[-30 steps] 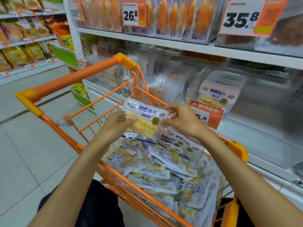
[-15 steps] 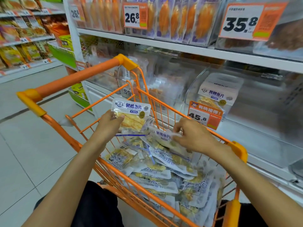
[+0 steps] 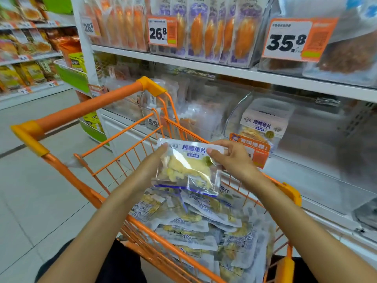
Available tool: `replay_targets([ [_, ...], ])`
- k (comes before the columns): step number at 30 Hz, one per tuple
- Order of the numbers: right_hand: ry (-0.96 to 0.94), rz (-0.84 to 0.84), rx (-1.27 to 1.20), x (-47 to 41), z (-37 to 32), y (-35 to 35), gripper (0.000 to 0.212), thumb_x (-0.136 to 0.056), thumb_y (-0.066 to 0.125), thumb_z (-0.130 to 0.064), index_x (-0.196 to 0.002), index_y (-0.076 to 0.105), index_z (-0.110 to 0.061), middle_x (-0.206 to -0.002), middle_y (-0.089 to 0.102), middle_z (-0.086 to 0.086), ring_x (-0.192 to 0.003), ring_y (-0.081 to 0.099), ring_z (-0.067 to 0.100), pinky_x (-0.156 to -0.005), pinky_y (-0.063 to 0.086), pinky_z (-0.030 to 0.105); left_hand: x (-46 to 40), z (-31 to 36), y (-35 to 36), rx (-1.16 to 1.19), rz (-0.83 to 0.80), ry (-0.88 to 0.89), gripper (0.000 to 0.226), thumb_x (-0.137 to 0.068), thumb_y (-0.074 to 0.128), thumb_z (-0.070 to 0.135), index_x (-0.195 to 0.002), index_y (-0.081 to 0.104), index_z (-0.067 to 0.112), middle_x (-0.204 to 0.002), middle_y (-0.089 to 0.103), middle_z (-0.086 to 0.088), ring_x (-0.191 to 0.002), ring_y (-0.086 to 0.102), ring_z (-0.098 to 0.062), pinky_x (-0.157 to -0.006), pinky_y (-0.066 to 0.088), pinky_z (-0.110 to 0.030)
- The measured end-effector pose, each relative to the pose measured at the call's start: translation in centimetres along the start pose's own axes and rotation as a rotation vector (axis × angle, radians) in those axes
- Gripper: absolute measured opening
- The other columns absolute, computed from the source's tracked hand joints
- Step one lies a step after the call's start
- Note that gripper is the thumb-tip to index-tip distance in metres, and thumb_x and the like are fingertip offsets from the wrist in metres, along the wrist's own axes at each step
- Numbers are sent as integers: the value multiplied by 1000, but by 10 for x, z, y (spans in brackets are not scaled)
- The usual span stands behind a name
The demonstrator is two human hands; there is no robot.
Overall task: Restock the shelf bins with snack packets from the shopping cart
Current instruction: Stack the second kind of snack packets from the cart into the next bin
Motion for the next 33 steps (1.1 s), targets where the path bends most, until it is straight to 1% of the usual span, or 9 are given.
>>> replay_targets([
  [2, -47, 47, -22, -1, -4, 8, 12, -92, 62, -21, -102, 65, -15, -83, 72, 11, -69, 69, 22, -65, 58, 34, 1, -2, 0, -80, -82, 38, 54, -82, 62, 56, -124, 56, 22, -106, 59, 8, -102, 56, -17, -100, 41, -39],
  [5, -95, 142, -46, -4, -11, 10, 8, -92, 62, -20, -98, 63, -15, -90, 70, 3, -77, 70, 21, -68, 58, 34, 2, -3, -6, -83, -31, 202, 25, -90, 61, 43, -110, 61, 29, -107, 64, 15, -91, 60, -3, -89, 43, -28],
  [8, -141, 213, 333, -7, -6, -6, 6, -88, 66, -24, -88, 60, -22, -82, 65, -3, -72, 65, 17, -67, 54, 35, -1, -1, -18, -137, 176, 408, 33, -93, 57, 35, -122, 58, 20, -113, 66, 4, -95, 63, -10, -73, 47, -22],
  [12, -32, -277, 1064, 6, 21, 4, 22, -83, 71, -32, -99, 67, -17, -93, 67, 0, -87, 64, 21, -72, 52, 34, -10, -7, -29, -329, 333, 429, 39, -92, 57, 41, -124, 53, 18, -116, 63, 0, -104, 60, -21, -90, 48, -43],
  [15, -58, -307, 1244, 6, 37, 16, 19, -85, 63, -15, -103, 69, -9, -104, 68, 9, -92, 64, 28, -72, 52, 36, -14, -9, -30, -261, 284, 388, 39, -95, 53, 38, -127, 52, 15, -120, 60, 1, -108, 57, -20, -88, 45, -36],
  [21, -28, -251, 681, -2, 17, -9, 24, -90, 63, -24, -87, 68, -1, -84, 66, 17, -62, 50, 18, -58, 37, 28, -14, -8, -36, -167, 321, 380, 38, -97, 52, 36, -129, 50, 17, -123, 59, 1, -112, 57, -23, -83, 50, -36],
  [26, -46, -227, 250, 7, -7, -34, 21, -97, 53, -22, -98, 65, -4, -96, 71, 6, -79, 67, 16, -67, 55, 28, -2, -2, -31, -379, 461, 497, 30, -96, 52, 38, -123, 52, 24, -103, 60, 6, -91, 56, -19, -72, 41, -32],
  [29, -18, -298, 80, 10, -7, -32, 20, -96, 54, -26, -103, 67, -14, -89, 68, -2, -71, 62, 1, -62, 48, 13, -6, -2, -28, -154, 318, 420, 24, -96, 54, 30, -119, 56, 22, -107, 62, 3, -93, 60, -17, -70, 46, -29],
  [33, 1, -156, 22, 5, -3, -11, 8, -93, 59, -22, -92, 65, -17, -77, 64, 8, -59, 57, 10, -54, 48, 16, -11, 2, -15, 47, 129, 181, 9, -98, 52, 19, -104, 57, 18, -115, 63, -3, -93, 61, -22, -84, 48, -34],
])
Point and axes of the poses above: each hand's wrist, its own x-axis away from the middle knuckle, its own y-axis out of the palm, z = x × y, the point moved 1 cm from there along -x, towards the middle knuckle
